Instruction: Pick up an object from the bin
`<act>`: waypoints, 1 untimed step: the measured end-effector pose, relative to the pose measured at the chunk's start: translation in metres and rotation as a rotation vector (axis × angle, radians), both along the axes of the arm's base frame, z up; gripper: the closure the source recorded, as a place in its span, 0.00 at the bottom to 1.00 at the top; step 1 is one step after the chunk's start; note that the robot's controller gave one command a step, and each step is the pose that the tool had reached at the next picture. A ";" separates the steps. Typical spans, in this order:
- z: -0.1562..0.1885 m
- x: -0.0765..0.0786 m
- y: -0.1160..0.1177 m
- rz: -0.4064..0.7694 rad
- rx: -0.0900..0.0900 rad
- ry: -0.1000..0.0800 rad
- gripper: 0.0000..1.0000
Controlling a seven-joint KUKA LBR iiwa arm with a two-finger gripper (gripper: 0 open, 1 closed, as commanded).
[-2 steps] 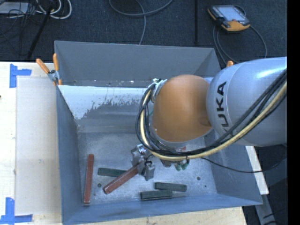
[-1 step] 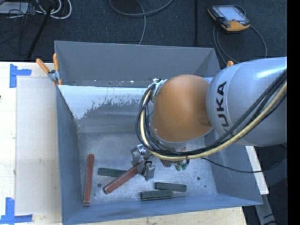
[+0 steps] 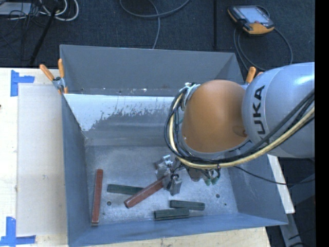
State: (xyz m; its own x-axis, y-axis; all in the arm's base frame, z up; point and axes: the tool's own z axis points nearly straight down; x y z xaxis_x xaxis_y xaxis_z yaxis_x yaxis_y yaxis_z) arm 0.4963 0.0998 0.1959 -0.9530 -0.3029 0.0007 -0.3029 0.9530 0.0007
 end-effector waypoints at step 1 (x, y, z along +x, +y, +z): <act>0.099 0.008 -0.019 0.398 0.001 -0.002 1.00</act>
Offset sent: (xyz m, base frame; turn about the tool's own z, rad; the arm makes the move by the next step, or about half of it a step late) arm 0.0000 0.0000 0.0000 0.0000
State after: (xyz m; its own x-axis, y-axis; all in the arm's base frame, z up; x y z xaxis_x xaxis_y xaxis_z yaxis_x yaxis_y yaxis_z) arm 0.5039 0.0810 0.2947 -0.7614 -0.6483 -0.0013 -0.6483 0.7614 0.0006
